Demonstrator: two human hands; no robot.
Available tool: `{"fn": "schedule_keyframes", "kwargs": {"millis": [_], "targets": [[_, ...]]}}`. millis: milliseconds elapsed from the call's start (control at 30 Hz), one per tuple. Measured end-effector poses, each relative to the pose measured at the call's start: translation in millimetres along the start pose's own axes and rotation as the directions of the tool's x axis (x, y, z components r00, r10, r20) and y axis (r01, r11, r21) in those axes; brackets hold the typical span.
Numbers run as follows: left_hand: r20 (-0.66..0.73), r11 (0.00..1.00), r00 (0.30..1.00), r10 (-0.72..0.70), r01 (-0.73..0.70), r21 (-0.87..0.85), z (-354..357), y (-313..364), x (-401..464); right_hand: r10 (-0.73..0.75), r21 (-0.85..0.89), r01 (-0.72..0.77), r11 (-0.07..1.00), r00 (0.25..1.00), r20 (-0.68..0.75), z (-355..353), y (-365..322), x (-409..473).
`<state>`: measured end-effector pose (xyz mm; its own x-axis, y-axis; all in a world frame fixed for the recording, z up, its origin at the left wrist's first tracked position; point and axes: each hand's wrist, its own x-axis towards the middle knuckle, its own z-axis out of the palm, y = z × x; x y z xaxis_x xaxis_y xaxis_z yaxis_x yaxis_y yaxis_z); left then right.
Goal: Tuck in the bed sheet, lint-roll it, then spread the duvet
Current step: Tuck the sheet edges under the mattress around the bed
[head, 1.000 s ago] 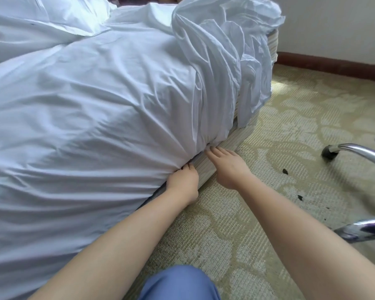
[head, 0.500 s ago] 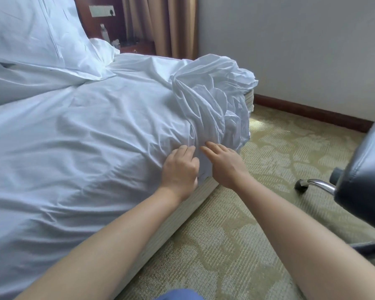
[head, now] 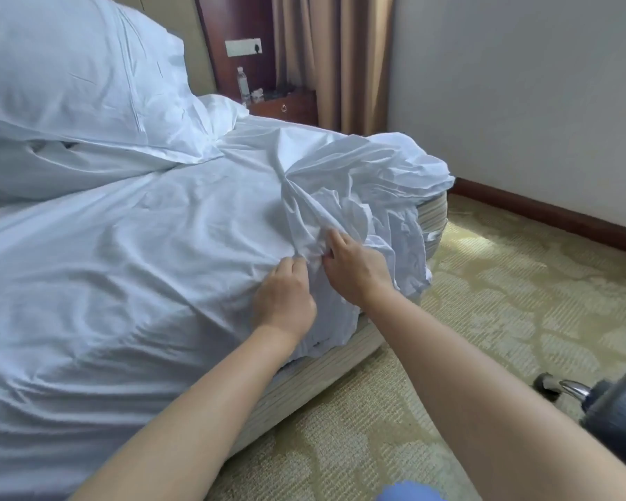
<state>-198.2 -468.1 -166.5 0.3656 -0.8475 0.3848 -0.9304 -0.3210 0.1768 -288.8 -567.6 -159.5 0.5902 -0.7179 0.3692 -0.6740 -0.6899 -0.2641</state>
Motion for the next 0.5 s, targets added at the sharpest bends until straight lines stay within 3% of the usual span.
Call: {"fn": "schedule_keyframes", "kwargs": {"millis": [67,267,500], "targets": [[0.002,0.998,0.998,-0.066,0.066,0.004,0.6,12.1,6.5,0.007,0.13,-0.014,0.991,0.998,0.055,-6.7,9.1,10.3],[0.044,0.975,0.975,-0.219,0.217,0.049,1.1,30.1,15.7,0.022,0.309,-0.074,0.948,0.985,0.171,-6.4,30.1,26.2],[0.09,0.959,0.961,-0.262,0.248,0.14,3.4,47.7,15.7,-0.069,0.34,0.012,0.94,0.985,0.156,-14.6,44.5,28.0]]}}
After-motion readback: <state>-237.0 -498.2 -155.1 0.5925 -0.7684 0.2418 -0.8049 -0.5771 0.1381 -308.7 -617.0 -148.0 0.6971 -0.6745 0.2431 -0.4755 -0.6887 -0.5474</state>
